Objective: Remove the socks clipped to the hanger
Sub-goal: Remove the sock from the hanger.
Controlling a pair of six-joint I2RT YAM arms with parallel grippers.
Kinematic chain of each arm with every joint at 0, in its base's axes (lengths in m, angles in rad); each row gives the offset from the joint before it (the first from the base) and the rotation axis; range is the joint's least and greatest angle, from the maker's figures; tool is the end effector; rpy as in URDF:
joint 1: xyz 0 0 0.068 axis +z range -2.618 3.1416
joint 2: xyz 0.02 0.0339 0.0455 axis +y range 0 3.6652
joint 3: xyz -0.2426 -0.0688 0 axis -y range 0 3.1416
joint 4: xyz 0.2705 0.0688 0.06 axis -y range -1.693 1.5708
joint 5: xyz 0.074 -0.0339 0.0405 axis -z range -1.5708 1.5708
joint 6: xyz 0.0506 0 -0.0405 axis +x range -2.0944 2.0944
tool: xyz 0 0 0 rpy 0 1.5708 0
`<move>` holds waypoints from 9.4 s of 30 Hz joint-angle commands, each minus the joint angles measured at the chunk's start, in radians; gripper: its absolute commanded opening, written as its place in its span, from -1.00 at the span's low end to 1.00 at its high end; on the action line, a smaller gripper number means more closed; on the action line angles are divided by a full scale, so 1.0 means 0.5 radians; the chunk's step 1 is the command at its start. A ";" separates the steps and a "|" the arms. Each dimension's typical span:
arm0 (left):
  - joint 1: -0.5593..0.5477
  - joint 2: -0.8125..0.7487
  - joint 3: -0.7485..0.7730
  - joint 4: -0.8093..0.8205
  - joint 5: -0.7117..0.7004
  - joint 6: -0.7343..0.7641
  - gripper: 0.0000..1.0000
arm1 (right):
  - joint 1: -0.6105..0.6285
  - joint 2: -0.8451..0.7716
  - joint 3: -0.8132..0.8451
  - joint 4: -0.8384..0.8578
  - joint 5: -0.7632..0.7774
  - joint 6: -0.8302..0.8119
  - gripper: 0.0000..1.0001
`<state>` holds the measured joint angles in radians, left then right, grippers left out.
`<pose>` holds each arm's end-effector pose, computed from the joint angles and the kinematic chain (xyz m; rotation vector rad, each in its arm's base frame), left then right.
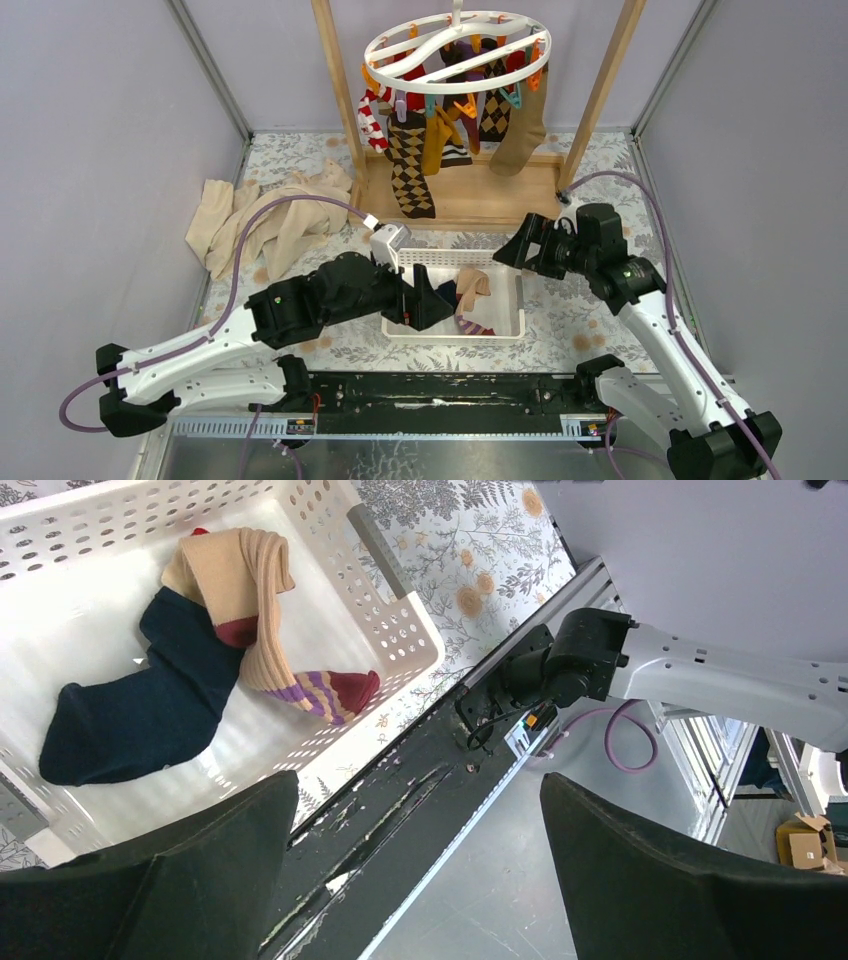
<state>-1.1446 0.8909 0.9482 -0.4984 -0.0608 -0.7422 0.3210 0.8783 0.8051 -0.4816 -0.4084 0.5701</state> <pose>0.1048 -0.2233 0.3244 0.3987 2.1670 -1.0909 0.2230 0.0953 0.2768 0.0217 2.2270 0.9443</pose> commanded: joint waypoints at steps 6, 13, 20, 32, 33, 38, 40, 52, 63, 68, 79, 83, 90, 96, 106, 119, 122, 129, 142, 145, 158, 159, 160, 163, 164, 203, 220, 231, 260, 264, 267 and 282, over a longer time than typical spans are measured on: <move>-0.009 0.006 0.128 -0.046 -0.005 0.035 0.97 | 0.011 0.016 0.356 0.145 0.154 -0.117 0.99; -0.009 0.049 0.265 -0.172 -0.097 0.064 0.97 | 0.011 0.032 0.205 0.240 0.207 0.017 0.99; -0.006 0.095 0.428 -0.306 -0.244 0.107 0.97 | 0.012 0.344 0.620 0.058 0.312 0.028 0.99; 0.086 0.474 0.658 -0.240 -0.321 0.160 0.97 | 0.001 0.394 0.665 0.263 0.443 -0.168 0.99; 0.092 0.529 0.663 -0.221 -0.326 0.148 0.97 | -0.001 0.425 0.669 0.258 0.450 -0.208 0.99; 0.094 0.746 0.722 -0.184 -0.353 0.127 0.97 | -0.206 0.421 0.553 0.428 0.494 -0.174 0.96; 0.096 0.749 0.700 -0.182 -0.414 0.082 0.97 | -0.309 0.401 0.491 0.490 0.509 -0.131 0.91; 0.178 0.586 0.357 -0.153 -0.448 0.066 0.97 | -0.390 0.407 0.128 1.000 0.366 0.011 0.78; 0.518 0.755 0.246 0.087 -0.076 0.206 0.97 | -0.452 0.953 0.280 1.567 0.318 -0.031 0.71; 0.543 0.791 0.260 0.084 -0.052 0.252 0.97 | -0.515 1.280 0.393 1.892 0.247 0.009 0.66; 0.571 0.903 0.302 0.101 0.026 0.290 0.97 | -0.534 1.854 0.734 2.405 0.003 0.204 0.62; 0.577 0.931 0.320 0.101 0.043 0.288 0.97 | -0.532 1.923 0.767 2.527 -0.055 0.272 0.51; 0.577 0.962 0.324 0.098 0.069 0.279 0.97 | -0.532 1.971 0.697 2.795 -0.228 0.403 0.46; 0.576 0.944 0.309 0.098 0.081 0.264 0.97 | -0.529 2.011 0.692 2.899 -0.293 0.495 0.09; 0.574 0.911 0.318 0.100 0.065 0.262 0.97 | -0.514 1.875 0.576 2.870 -0.351 0.503 -0.73; 0.574 0.981 0.517 0.217 0.102 0.255 0.97 | -0.404 1.044 0.200 2.134 -0.286 0.141 -1.00; 0.574 0.977 0.515 0.282 0.112 0.247 0.97 | -0.380 0.831 0.148 1.992 -0.303 0.108 -1.00; 0.572 0.918 0.450 0.573 0.222 0.234 0.97 | -0.266 0.483 0.147 1.605 -0.300 -0.004 -1.00; 0.573 0.694 0.176 1.060 0.258 0.282 0.97 | -0.018 0.255 0.246 1.234 -0.325 -0.038 -1.00; 0.571 0.677 0.150 1.072 0.218 0.309 0.97 | 0.045 0.261 0.280 1.202 -0.319 -0.040 -1.00; 0.571 0.715 0.043 1.256 0.062 0.464 0.97 | 0.232 0.380 0.437 1.159 -0.338 -0.022 -1.00; 0.572 0.717 0.040 1.269 0.038 0.469 0.97 | 0.248 0.395 0.455 1.150 -0.335 -0.026 -1.00; 0.572 0.718 0.033 1.288 0.027 0.473 0.97 | 0.264 0.406 0.469 1.141 -0.330 -0.032 -1.00; 0.573 0.724 0.032 1.333 -0.003 0.485 0.97 | 0.302 0.437 0.486 1.129 -0.306 -0.045 -1.00; 0.571 0.727 0.037 1.343 -0.009 0.492 0.97 | 0.309 0.446 0.488 1.127 -0.298 -0.052 -1.00; 1.323 0.921 0.659 0.700 1.099 0.169 -0.71 | -0.135 0.521 0.733 1.242 -0.372 -0.266 0.18; 1.673 1.000 0.654 0.944 1.825 -0.394 -0.62 | -0.402 0.965 0.981 2.285 -0.886 0.071 0.24; 1.755 1.072 0.567 1.204 2.044 -0.714 -0.59 | -0.400 1.106 1.221 2.164 -0.843 -0.085 0.30; 1.760 1.108 0.465 1.415 2.174 -0.900 -0.57 | -0.305 1.291 1.403 2.098 -0.815 -0.180 0.27; 1.758 1.111 0.463 1.404 2.174 -0.885 -0.58 | -0.294 1.309 1.430 2.080 -0.807 -0.186 0.28; 1.758 1.108 0.463 1.396 2.174 -0.875 -0.58 | -0.289 1.322 1.452 2.069 -0.793 -0.193 0.27; 1.774 1.102 0.455 1.367 2.193 -0.848 -0.58 | -0.265 1.402 1.569 2.052 -0.753 -0.190 0.09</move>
<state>-0.2726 1.4425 1.1862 0.1493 1.0027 -1.1828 0.1753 1.5887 1.5314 0.5007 -0.8013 0.4889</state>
